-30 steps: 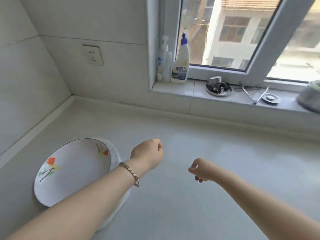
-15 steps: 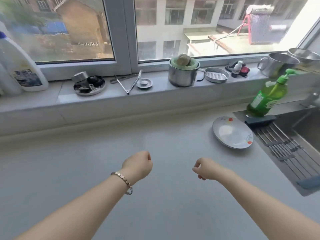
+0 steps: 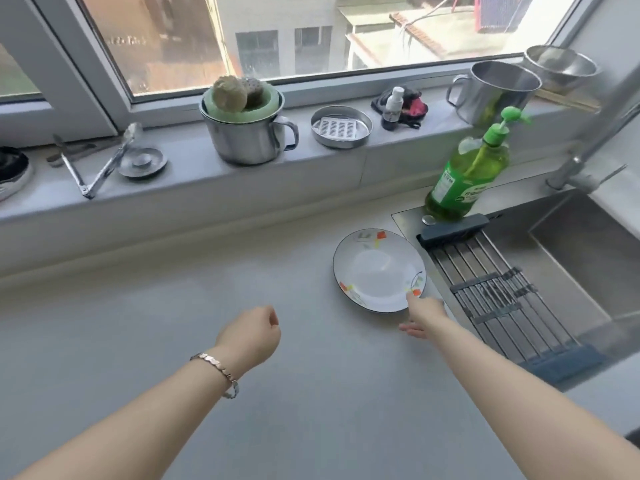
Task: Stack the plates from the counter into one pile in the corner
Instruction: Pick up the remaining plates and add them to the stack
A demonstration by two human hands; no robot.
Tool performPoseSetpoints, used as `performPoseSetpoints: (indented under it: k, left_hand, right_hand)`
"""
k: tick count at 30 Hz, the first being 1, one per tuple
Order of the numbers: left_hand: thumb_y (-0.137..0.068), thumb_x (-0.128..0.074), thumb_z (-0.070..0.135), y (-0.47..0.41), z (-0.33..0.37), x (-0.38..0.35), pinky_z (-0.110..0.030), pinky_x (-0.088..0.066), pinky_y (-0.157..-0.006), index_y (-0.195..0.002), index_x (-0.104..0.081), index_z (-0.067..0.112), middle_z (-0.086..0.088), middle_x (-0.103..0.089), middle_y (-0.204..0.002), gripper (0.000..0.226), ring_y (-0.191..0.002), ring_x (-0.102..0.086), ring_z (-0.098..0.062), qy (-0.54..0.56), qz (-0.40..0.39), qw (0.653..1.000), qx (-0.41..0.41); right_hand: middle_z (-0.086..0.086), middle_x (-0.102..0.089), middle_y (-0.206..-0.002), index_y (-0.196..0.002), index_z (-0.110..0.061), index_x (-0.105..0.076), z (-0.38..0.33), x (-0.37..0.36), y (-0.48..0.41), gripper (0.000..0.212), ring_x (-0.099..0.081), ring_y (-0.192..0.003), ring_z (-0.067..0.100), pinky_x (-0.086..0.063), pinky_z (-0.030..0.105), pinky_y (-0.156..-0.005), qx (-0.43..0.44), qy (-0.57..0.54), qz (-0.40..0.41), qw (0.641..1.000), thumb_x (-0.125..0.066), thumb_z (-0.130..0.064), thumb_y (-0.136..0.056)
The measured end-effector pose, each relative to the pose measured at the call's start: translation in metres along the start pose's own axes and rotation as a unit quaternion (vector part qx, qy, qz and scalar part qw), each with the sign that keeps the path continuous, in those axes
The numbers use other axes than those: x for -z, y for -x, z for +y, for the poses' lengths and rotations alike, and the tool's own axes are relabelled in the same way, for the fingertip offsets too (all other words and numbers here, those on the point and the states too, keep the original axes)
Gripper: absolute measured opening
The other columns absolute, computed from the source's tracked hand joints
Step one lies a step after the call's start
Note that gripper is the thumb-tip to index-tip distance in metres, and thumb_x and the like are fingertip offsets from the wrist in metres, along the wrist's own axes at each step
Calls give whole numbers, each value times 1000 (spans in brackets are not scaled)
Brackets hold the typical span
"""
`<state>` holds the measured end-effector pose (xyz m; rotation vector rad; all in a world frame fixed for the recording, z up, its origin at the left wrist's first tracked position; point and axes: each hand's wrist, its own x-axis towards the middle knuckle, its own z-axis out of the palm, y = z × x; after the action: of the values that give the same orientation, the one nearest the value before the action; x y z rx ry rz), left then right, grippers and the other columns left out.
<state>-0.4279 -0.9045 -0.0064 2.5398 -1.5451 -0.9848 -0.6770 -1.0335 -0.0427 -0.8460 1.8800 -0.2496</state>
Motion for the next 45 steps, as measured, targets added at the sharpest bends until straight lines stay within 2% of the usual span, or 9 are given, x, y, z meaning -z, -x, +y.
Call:
performPoseSetpoints:
  k: [4, 8, 12, 16, 19, 22, 32, 38, 45]
  left_hand:
    - [-88, -38, 20, -12, 2, 1, -26, -43, -71, -105, -57, 23, 2, -60, -98, 25, -86, -57, -22, -6, -2, 1000, 12]
    - [-89, -38, 20, -20, -3, 5, -25, -40, -71, -105, -58, 22, 2, -57, -97, 26, -85, -54, -22, -10, -2, 1000, 25]
    - [-89, -39, 19, -18, -13, 9, -26, -41, -71, -102, -59, 23, 4, -56, -93, 24, -85, -55, -23, -8, 9, 999, 45]
    - [-88, -40, 18, -7, -32, 13, -29, -47, -75, -97, -58, 22, 1, -63, -95, 20, -88, -61, -24, 12, 18, 998, 61]
    - [-88, -40, 19, 7, -54, 20, -29, -48, -76, -94, -57, 23, 0, -67, -98, 19, -90, -63, -25, 23, 37, 996, 79]
    - [-88, -40, 18, 32, -88, 29, -30, -49, -78, -95, -59, 22, -1, -69, -99, 20, -91, -65, -25, 41, 63, 990, 117]
    - [-88, -38, 17, 178, -246, 61, -27, -48, -73, -97, -60, 21, -2, -70, -97, 24, -86, -65, -25, 106, 188, 944, 252]
    - [-88, -42, 18, 280, -367, 68, -28, -47, -76, -99, -63, 20, -3, -69, -103, 24, -86, -61, -25, 123, 260, 902, 323]
    - [-89, -43, 18, 398, -499, 76, -30, -47, -79, -93, -62, 21, 1, -66, -99, 20, -98, -60, -26, 142, 296, 880, 344]
  right_hand:
    - [16, -57, -118, -129, -2, -43, 0, -11, -18, 38, -65, -101, 37, -51, 39, -71, -32, -126, -41, 991, -41, -17, -94]
    - [20, -58, -125, -126, -2, -48, 5, -19, -28, 35, -62, -102, 39, -50, 41, -72, -14, -206, -29, 978, -41, -5, -93]
    - [16, -61, -120, -118, -2, -55, 7, -19, -26, 29, -60, -105, 37, -52, 48, -88, 42, -185, 20, 982, -45, -9, -92]
    - [16, -65, -109, -107, -2, -61, 6, -16, -7, 21, -61, -103, 38, -52, 52, -90, 100, -152, 24, 983, -48, -9, -91]
    - [15, -66, -91, -86, -6, -60, -1, -20, 17, 11, -66, -80, 33, -61, 32, -60, 134, -163, -20, 977, -51, -9, -91]
    - [10, -63, -73, -80, -5, -59, -11, -41, 51, 13, -65, -48, 17, -49, 17, -37, 170, -157, -85, 969, -52, -7, -91]
    - [10, -65, -66, -72, -9, -62, -27, -183, 211, 19, -65, -39, 13, -49, 16, -39, 268, -29, -292, 918, -56, -10, -89]
    - [-1, -63, -42, -69, -7, -62, 1, -284, 329, 20, -61, -35, 9, -49, 16, -38, 312, 39, -358, 879, -58, -10, -88]
    - [-4, -64, -42, -75, -8, -65, 55, -398, 464, 15, -60, -35, 8, -49, 16, -38, 330, 70, -406, 849, -59, -13, -88]
